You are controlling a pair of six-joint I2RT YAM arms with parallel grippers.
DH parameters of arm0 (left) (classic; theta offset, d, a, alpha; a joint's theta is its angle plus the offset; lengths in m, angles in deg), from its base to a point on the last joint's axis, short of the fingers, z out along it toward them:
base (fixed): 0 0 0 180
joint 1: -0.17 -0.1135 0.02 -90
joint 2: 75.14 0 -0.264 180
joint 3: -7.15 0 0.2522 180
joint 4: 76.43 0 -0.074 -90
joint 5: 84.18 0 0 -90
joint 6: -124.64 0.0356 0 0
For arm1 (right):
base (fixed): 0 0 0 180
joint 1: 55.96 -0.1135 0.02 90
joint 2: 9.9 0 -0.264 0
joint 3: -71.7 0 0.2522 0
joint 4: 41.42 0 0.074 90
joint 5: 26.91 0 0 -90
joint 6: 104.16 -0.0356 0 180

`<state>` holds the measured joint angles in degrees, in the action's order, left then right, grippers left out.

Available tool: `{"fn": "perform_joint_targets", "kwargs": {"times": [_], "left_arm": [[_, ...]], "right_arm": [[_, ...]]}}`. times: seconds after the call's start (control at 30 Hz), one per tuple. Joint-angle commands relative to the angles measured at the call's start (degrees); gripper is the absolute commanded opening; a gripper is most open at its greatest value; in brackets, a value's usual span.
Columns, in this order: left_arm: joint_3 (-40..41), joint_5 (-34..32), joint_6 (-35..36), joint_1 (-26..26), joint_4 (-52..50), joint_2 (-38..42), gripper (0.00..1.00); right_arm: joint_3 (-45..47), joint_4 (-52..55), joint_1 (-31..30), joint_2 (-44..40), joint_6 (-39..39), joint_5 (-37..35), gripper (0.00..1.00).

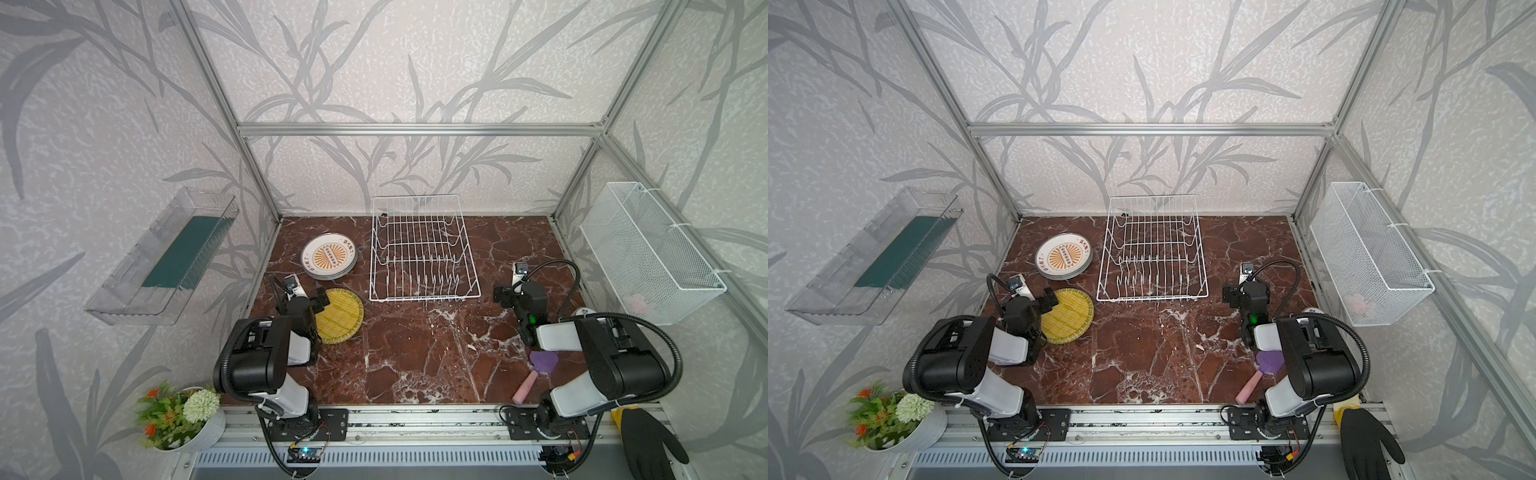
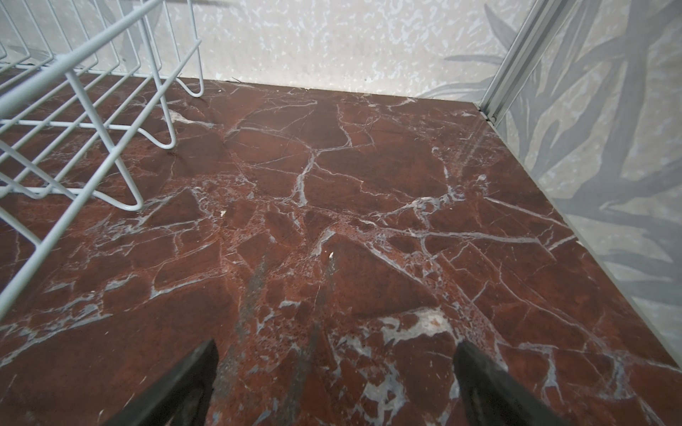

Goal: Unload the plates from the dish rack
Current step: Reset both arms

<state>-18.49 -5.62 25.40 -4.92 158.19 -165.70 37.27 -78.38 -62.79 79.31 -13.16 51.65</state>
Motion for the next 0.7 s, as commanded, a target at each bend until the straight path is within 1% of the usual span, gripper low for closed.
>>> {"fn": "perform_joint_targets", "kwargs": {"times": [0.0, 0.07, 0.17, 0.67], "left_arm": [[-0.23, 1.15, 1.63, 0.06, 5.61, -0.74, 0.99], [-0.92, 1.15, 1.58, 0.07, 2.78, 0.17, 0.99], [-1.37, 1.05, 1.79, 0.16, 1.94, 0.23, 0.99], [-1.35, 0.88, 2.03, 0.38, 2.38, 0.12, 0.99]], "right_arm": [[-1.04, -0.33, 0.15, -0.97, 0.46, 0.10, 0.99], [-1.04, -0.34, 0.15, -0.97, 0.41, 0.10, 0.99], [-1.00, -0.32, 0.15, -0.97, 0.44, 0.04, 0.99], [-1.32, 0.14, 0.06, -0.97, 0.76, 0.18, 0.99]]}}
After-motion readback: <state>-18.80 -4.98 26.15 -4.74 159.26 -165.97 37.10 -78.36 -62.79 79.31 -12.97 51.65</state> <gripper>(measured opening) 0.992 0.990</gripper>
